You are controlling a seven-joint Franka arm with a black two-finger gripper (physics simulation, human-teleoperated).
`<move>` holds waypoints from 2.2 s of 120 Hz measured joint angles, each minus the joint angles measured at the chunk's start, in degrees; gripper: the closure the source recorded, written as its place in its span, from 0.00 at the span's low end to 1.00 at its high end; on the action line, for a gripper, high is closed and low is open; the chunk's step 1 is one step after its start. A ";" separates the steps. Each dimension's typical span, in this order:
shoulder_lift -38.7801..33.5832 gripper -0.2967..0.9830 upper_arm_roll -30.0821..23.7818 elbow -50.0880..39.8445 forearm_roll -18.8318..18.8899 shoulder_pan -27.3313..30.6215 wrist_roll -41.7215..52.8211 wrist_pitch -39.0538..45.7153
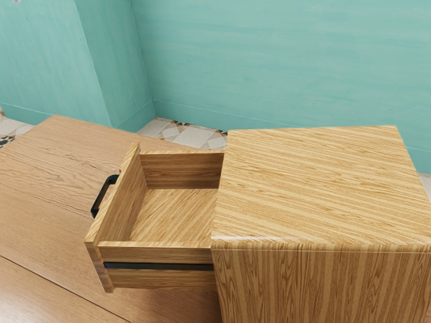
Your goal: Push the drawer handle with one arm to close the drawer
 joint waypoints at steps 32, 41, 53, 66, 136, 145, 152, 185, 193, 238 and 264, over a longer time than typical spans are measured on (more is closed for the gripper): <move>-14.79 0.25 -7.61 -24.05 5.00 1.40 -1.37 1.68; -24.33 0.25 -16.54 -38.08 5.53 14.13 -1.60 5.00; -32.11 0.25 -19.69 -51.79 6.58 22.12 -1.87 8.30; -34.96 0.25 -20.25 -61.57 8.05 26.34 -2.11 12.12; -22.94 0.25 -15.28 -73.65 10.11 26.50 -3.35 29.52; -25.75 0.25 -15.70 -76.61 9.04 26.54 -3.46 29.91; -26.79 0.25 -15.90 -78.02 8.56 26.53 -3.52 30.12; -27.31 0.36 -15.44 -79.50 9.11 25.38 2.48 31.87; -27.36 0.33 -14.93 -80.31 4.70 22.90 2.11 31.07; -29.52 0.71 -16.94 -80.51 16.54 23.37 19.52 34.04; -29.50 0.81 -8.02 -80.87 16.48 12.94 45.28 40.58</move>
